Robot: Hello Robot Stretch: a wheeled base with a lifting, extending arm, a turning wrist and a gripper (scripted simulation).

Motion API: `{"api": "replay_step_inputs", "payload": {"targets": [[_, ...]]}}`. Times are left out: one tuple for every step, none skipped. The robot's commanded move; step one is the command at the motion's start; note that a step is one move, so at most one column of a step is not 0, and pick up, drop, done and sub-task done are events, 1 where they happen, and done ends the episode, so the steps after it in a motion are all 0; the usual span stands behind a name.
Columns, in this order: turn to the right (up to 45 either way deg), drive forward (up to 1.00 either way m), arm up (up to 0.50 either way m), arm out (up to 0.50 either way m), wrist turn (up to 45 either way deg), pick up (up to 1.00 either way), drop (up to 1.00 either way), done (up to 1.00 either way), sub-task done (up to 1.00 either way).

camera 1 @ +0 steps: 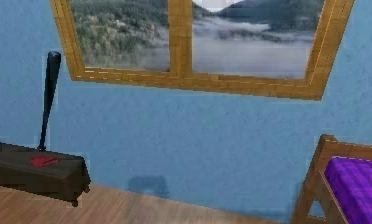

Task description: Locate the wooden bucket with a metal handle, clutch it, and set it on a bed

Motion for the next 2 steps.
{"api": "replay_step_inputs", "payload": {"targets": [[0.0,0.00,0.02,0.00,0.0,0.00,0.00,0.00,0.00],[0.0,0.00,0.00,-0.08,0.0,0.00,0.00,0.00,0.00]]}}
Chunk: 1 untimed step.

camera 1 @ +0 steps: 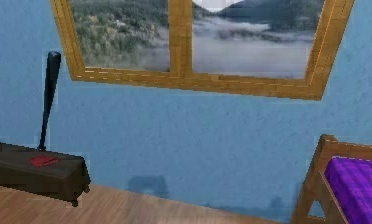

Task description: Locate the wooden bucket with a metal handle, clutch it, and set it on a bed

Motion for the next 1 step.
{"api": "replay_step_inputs", "payload": {"targets": [[0.0,0.00,0.00,0.00,0.0,0.00,0.00,1.00,0.00]]}}
